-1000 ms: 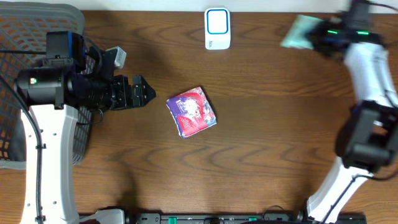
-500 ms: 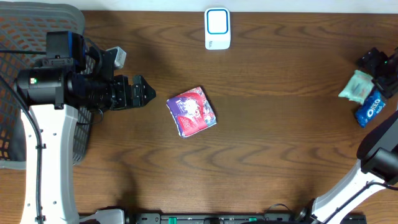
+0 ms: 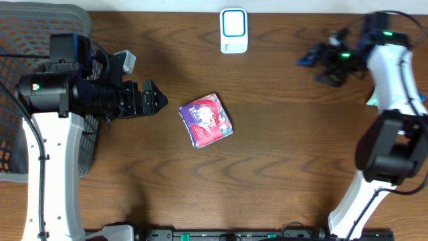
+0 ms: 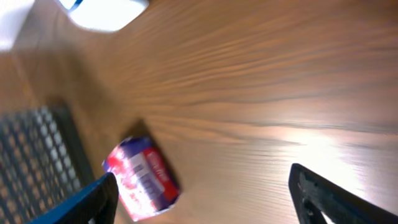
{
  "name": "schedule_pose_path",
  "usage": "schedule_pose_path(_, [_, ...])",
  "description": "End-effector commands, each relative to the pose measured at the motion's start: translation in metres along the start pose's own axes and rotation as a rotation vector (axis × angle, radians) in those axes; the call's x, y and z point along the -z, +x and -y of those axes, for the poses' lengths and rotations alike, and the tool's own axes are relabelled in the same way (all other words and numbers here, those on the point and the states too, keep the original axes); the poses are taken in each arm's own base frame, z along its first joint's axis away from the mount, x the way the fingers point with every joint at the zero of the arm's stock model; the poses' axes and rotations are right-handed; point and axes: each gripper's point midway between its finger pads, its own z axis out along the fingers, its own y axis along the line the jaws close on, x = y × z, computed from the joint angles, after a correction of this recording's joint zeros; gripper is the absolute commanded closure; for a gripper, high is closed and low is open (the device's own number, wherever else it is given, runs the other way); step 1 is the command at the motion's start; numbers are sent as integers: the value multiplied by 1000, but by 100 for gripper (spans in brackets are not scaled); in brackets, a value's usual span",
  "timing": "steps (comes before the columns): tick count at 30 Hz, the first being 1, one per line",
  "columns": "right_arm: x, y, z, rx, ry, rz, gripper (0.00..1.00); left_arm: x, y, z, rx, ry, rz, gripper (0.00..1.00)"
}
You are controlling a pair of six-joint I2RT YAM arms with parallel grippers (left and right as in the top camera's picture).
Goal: Scan the item barcode
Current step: 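Carry the wipes pack to the right edge beside the Oreo and release, then reach the right gripper to the red-purple pack and grasp it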
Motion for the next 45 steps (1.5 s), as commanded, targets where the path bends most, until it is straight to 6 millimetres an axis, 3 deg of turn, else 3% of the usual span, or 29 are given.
schedule_pose_path(1, [-19, 21, -39, 147, -54, -61, 20, -2, 2, -2, -6, -9, -11, 2])
schedule_pose_path(5, [-53, 61, -65, 403, 4, -166, 20, -2, 2, -2, -6, -9, -11, 2])
schedule_pose_path(11, [-97, 108, -69, 554, 242, -251, 16, -2, 2, -2, -6, -9, -12, 2])
schedule_pose_path(16, [-115, 126, -93, 580, 253, -238, 14, -2, 2, -2, -6, -9, -11, 2])
schedule_pose_path(23, [-120, 123, -101, 548, 240, -204, 14, -2, 2, -2, -6, -9, -11, 2])
schedule_pose_path(27, [-111, 109, -92, 514, 246, -183, 12, -2, 2, -2, -6, -9, -11, 2])
schedule_pose_path(33, [-90, 81, -63, 415, 253, -150, 1, -2, 2, -2, -6, -9, -11, 2])
schedule_pose_path(37, [-81, 76, -50, 374, 268, -155, 1, -2, 2, -2, -6, -9, -11, 2])
schedule_pose_path(45, [-84, 77, -52, 387, 275, -152, 1, -2, 2, -2, -6, -9, -11, 2])
